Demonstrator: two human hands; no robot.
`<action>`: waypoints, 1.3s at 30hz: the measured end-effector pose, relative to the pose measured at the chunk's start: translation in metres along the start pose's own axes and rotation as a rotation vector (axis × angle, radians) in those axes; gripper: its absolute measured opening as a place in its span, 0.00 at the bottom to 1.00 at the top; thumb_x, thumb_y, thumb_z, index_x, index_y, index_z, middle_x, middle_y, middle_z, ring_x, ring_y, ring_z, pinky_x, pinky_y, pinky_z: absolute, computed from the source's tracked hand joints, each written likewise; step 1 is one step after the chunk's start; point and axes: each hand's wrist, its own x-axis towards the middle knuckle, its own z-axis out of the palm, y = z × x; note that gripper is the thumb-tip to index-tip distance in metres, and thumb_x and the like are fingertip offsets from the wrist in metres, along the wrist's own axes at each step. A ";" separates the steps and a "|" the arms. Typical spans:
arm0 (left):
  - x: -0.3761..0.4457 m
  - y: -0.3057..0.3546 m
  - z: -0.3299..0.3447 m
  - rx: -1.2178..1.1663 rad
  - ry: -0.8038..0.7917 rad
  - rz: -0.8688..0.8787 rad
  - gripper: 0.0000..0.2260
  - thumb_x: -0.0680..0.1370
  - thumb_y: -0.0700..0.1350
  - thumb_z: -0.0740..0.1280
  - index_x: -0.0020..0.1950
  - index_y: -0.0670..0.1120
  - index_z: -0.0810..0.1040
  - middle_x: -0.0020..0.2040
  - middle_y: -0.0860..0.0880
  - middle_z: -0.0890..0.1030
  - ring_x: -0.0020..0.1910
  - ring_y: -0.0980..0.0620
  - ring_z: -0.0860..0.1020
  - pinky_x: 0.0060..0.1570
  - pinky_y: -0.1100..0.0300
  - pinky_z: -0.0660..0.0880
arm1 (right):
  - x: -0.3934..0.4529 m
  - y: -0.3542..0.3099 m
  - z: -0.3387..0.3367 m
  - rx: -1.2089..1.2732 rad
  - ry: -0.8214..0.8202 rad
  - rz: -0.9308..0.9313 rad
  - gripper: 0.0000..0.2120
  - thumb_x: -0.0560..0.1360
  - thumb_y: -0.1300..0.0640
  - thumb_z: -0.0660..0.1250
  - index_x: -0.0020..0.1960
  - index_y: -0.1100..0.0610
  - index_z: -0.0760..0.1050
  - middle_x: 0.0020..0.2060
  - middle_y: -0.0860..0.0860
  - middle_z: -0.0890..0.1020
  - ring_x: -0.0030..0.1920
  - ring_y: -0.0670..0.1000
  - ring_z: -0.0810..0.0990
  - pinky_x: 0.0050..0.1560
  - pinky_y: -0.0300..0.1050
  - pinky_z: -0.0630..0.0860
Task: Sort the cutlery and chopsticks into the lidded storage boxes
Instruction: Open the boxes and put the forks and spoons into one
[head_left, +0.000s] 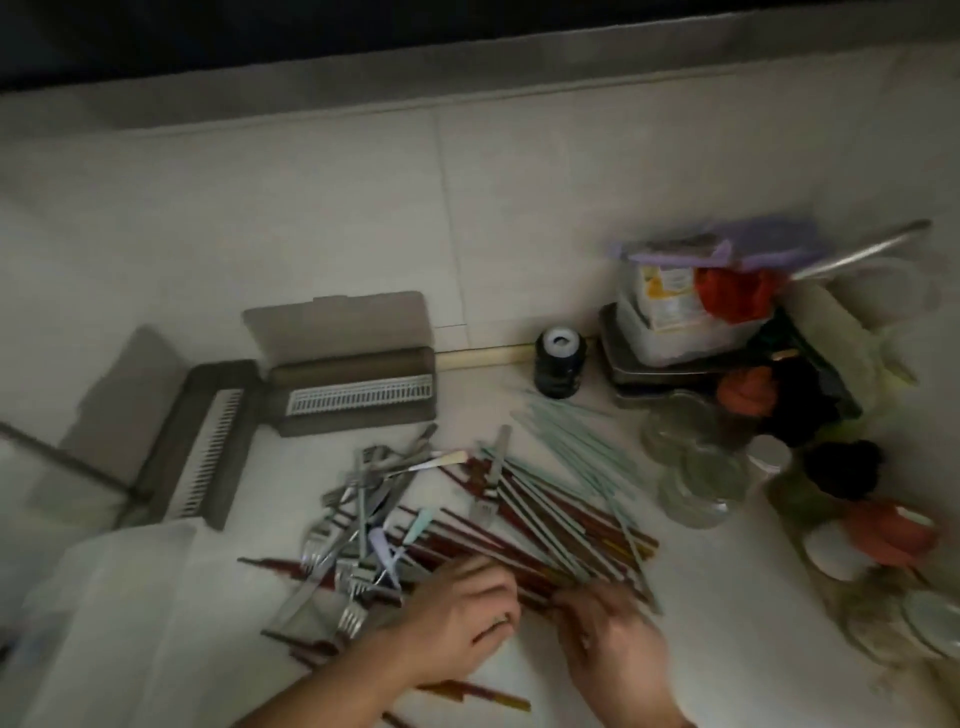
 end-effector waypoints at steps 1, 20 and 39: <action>-0.020 -0.008 -0.007 0.019 0.023 -0.032 0.06 0.80 0.49 0.64 0.46 0.50 0.78 0.49 0.54 0.76 0.51 0.53 0.74 0.52 0.56 0.72 | 0.006 -0.013 0.010 0.000 -0.047 -0.075 0.12 0.59 0.55 0.79 0.41 0.47 0.82 0.37 0.45 0.82 0.37 0.51 0.82 0.30 0.37 0.76; -0.154 -0.088 -0.033 0.149 0.036 -0.225 0.05 0.75 0.55 0.64 0.45 0.56 0.77 0.47 0.61 0.75 0.51 0.55 0.71 0.54 0.58 0.67 | 0.026 -0.134 0.093 -0.341 -0.330 -0.033 0.12 0.57 0.52 0.78 0.28 0.50 0.74 0.26 0.47 0.76 0.25 0.50 0.76 0.18 0.40 0.67; -0.124 -0.080 -0.043 0.101 0.096 -0.596 0.11 0.76 0.54 0.63 0.57 0.56 0.77 0.54 0.59 0.78 0.54 0.58 0.74 0.56 0.62 0.67 | 0.047 -0.135 0.089 -0.549 -0.660 -0.187 0.16 0.73 0.44 0.54 0.54 0.49 0.73 0.50 0.47 0.78 0.46 0.50 0.81 0.38 0.42 0.69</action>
